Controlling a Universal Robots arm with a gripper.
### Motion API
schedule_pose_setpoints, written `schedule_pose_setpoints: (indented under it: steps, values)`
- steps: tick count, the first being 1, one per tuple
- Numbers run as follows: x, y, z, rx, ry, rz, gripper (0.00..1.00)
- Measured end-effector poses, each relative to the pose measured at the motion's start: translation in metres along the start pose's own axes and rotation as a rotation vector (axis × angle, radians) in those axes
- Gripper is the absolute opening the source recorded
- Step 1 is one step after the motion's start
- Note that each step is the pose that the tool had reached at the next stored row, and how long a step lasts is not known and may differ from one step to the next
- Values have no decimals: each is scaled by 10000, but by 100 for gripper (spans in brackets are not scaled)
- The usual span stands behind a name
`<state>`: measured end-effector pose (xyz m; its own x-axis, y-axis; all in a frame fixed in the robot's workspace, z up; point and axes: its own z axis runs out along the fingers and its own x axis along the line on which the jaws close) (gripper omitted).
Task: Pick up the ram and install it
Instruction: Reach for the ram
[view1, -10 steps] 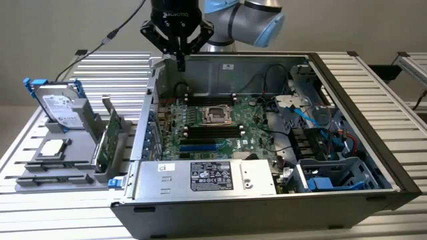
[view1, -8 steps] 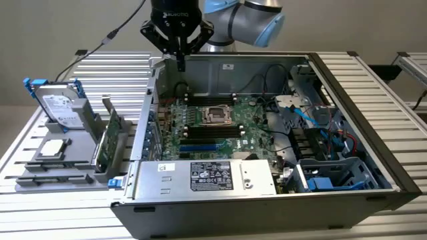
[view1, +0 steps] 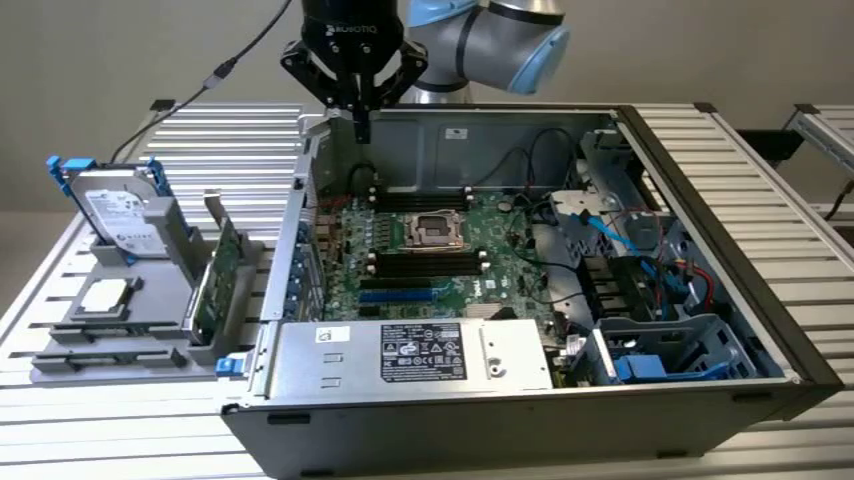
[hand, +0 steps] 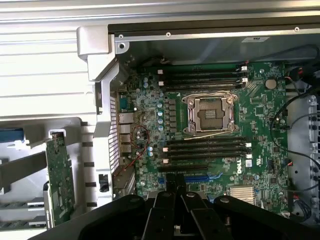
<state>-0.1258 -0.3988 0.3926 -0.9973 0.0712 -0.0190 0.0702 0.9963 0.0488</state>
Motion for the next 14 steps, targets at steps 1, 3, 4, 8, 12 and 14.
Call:
schedule_pose_setpoints:
  steps: [1,3,4,8,12,14]
  values:
    - [2,0,0,1,0,0,11]
    - [60,-10,-2,1,1,2,11]
    - [103,-16,-3,0,0,1,11]
    - [283,-52,-8,1,1,1,11]
    - [457,-96,-12,1,0,-2,11]
    - [526,-117,-13,-1,-1,-8,11]
